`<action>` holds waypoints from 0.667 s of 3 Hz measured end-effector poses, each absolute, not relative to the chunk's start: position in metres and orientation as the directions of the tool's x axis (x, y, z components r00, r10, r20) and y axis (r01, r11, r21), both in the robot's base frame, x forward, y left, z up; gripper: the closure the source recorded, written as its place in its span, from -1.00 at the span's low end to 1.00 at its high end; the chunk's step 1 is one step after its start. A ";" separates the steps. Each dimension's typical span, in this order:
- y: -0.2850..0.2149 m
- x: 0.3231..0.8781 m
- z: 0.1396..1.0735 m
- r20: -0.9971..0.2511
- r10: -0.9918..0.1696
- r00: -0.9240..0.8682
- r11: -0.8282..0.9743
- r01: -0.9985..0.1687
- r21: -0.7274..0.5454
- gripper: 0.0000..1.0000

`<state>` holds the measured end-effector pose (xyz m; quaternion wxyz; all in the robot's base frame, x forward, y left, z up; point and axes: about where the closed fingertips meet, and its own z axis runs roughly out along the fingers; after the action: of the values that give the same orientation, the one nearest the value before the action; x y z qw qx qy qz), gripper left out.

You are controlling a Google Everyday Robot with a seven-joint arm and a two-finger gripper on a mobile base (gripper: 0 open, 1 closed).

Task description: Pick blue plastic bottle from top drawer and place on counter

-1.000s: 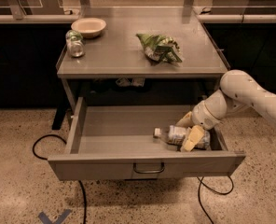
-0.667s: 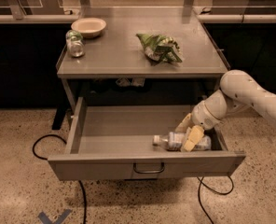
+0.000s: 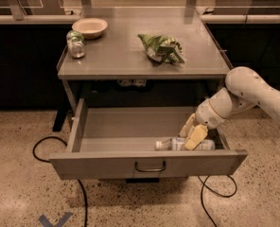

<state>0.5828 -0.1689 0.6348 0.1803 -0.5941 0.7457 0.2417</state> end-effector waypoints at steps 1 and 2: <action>-0.169 0.583 0.642 -0.556 -0.799 -0.229 0.177 -0.973 0.146 1.00; -0.169 0.582 0.651 -0.556 -0.799 -0.229 0.177 -0.973 0.146 1.00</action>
Offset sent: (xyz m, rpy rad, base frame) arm 0.0243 -0.1314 0.2462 0.3359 -0.4172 -0.0938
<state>0.5818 -0.1691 0.6505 0.1804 -0.5941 0.7457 0.2417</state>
